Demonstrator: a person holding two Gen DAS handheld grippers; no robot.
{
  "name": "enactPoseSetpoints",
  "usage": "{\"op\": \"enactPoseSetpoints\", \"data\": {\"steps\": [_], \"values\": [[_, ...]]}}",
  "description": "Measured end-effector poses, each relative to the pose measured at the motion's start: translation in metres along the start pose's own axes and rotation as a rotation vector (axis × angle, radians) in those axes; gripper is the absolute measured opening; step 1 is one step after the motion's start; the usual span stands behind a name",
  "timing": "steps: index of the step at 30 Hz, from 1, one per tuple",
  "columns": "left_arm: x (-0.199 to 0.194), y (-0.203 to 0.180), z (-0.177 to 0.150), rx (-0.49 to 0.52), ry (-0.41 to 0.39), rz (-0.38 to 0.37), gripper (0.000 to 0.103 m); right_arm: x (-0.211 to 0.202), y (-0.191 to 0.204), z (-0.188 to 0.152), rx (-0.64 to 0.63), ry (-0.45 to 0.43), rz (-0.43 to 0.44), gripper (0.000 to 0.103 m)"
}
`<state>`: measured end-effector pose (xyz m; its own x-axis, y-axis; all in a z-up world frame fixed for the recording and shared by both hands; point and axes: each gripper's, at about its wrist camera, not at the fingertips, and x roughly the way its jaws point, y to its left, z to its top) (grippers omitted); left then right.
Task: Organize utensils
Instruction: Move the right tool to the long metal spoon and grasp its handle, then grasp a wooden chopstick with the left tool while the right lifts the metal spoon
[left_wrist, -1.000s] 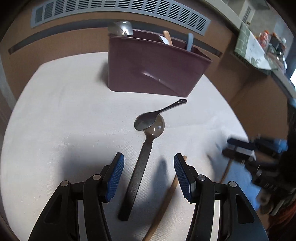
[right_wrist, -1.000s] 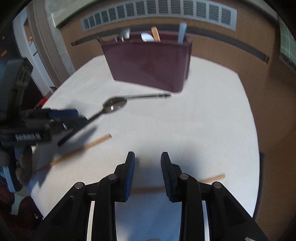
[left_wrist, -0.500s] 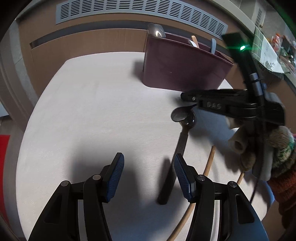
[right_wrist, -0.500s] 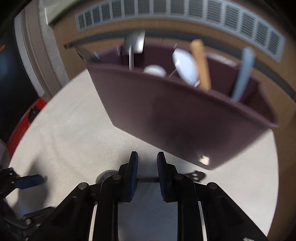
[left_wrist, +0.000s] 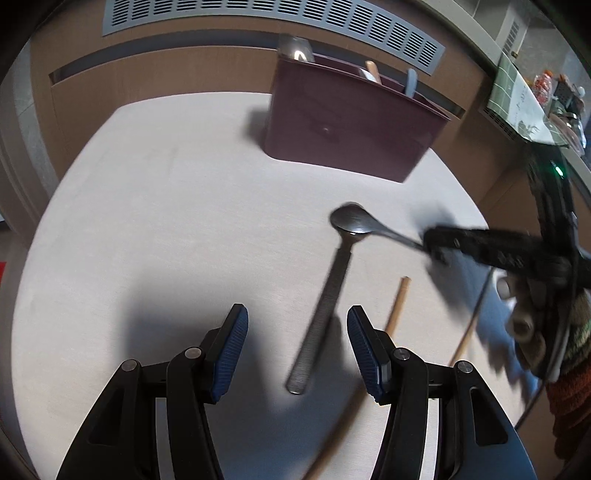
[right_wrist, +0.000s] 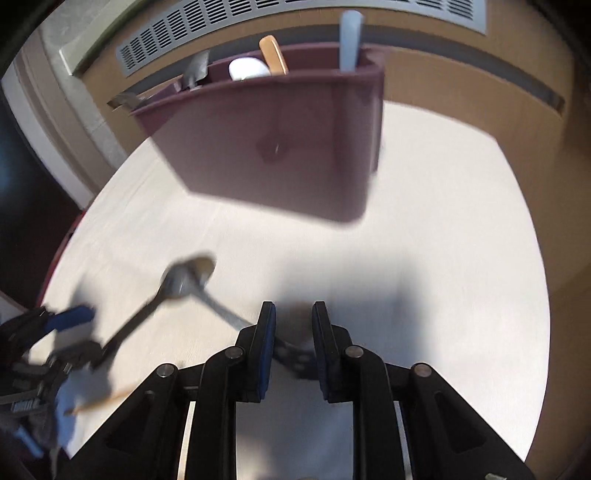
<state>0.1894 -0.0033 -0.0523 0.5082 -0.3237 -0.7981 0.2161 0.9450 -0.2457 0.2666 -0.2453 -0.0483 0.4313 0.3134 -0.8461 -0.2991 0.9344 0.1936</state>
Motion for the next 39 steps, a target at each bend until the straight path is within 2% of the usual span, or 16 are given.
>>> {"op": "enactPoseSetpoints", "data": {"steps": [4,6,10,12,16,21,23,24,27,29,32,34,37,39], "values": [[0.004,-0.011,-0.003,0.004,0.026,-0.036,0.057,-0.014,0.001,-0.024,0.032,0.042,0.100,0.023],[0.004,-0.015,-0.003,0.008,0.031,-0.038,0.057,-0.020,0.008,-0.034,0.001,0.057,0.136,0.024],[0.001,-0.020,-0.007,-0.002,0.061,-0.092,0.057,-0.025,0.040,-0.039,-0.187,-0.009,0.025,0.025],[-0.002,-0.023,-0.011,0.006,0.073,-0.107,0.057,-0.023,0.048,-0.042,-0.254,-0.026,-0.002,0.026],[-0.008,-0.019,-0.014,0.004,0.053,-0.048,0.057,-0.009,0.053,-0.028,-0.293,-0.025,-0.014,0.026],[-0.010,-0.007,-0.013,-0.027,0.030,-0.006,0.057,0.002,0.061,-0.013,-0.296,-0.031,-0.010,0.026],[-0.010,-0.006,-0.013,-0.025,0.028,-0.004,0.057,0.005,0.063,-0.007,-0.280,-0.038,-0.029,0.019],[-0.009,-0.006,-0.014,-0.024,0.029,-0.008,0.057,0.005,0.063,-0.006,-0.272,-0.040,-0.058,0.010],[-0.007,-0.006,-0.016,-0.018,0.031,-0.006,0.057,0.005,0.058,-0.006,-0.235,-0.047,-0.091,0.008],[-0.006,-0.006,-0.016,-0.017,0.030,-0.003,0.057,-0.002,0.042,-0.011,-0.168,-0.046,-0.096,0.008],[-0.005,-0.007,-0.015,-0.022,0.029,-0.004,0.057,-0.017,0.019,-0.026,-0.089,-0.044,-0.109,0.008],[-0.003,-0.010,-0.013,-0.020,0.030,-0.007,0.057,-0.024,0.009,-0.037,-0.073,-0.028,-0.072,0.012],[-0.002,-0.013,-0.013,-0.014,0.020,0.000,0.058,-0.034,0.009,-0.052,-0.110,-0.014,-0.029,0.023],[-0.002,-0.014,-0.014,-0.009,0.014,0.007,0.059,-0.033,0.014,-0.054,-0.148,-0.022,-0.048,0.023]]}}
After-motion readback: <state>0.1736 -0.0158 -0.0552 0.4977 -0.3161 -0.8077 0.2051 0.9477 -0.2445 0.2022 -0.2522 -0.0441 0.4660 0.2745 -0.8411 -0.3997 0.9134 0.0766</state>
